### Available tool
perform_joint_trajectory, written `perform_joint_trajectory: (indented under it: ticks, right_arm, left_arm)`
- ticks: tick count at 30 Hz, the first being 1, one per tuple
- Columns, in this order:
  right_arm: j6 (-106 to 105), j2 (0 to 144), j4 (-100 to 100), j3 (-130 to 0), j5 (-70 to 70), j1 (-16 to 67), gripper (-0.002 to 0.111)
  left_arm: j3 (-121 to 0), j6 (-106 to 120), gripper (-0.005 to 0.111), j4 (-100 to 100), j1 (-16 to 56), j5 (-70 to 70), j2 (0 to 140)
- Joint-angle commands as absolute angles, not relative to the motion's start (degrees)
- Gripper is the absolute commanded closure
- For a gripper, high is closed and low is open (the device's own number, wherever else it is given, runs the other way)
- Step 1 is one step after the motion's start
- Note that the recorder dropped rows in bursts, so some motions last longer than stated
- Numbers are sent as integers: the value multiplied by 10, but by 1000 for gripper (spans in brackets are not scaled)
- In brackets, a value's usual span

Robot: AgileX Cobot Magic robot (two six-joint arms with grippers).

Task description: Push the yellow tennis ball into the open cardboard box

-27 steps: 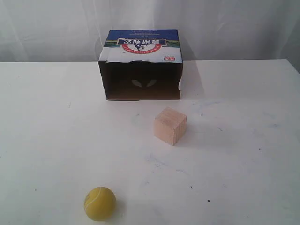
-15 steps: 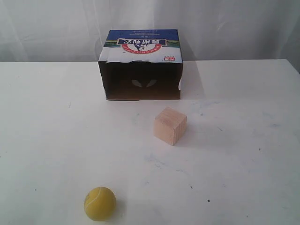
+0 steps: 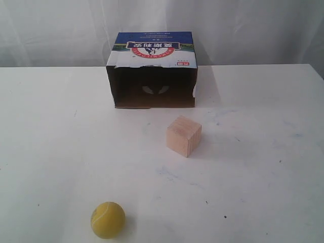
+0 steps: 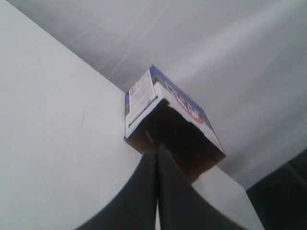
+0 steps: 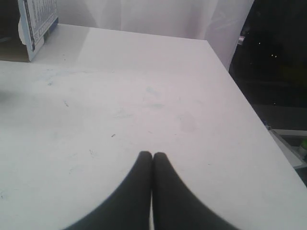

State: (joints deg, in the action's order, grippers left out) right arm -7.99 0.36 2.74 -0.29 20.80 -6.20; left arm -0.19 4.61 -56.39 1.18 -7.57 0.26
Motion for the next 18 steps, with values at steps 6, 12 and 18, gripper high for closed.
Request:
perform_joint_trajectory:
  ticks: [6, 12, 18]
  right_arm:
    - [-77, 0, 28, 0, 202, -64, 108]
    - [-77, 0, 28, 0, 202, -64, 108]
    - [-77, 0, 28, 0, 202, -64, 108]
  left_arm:
    - [-3, 12, 107, -599, 13, -318, 0]
    - [-159, 211, 107, -432, 13, -141, 91]
    - [-408, 301, 107, -394, 13, 259, 380]
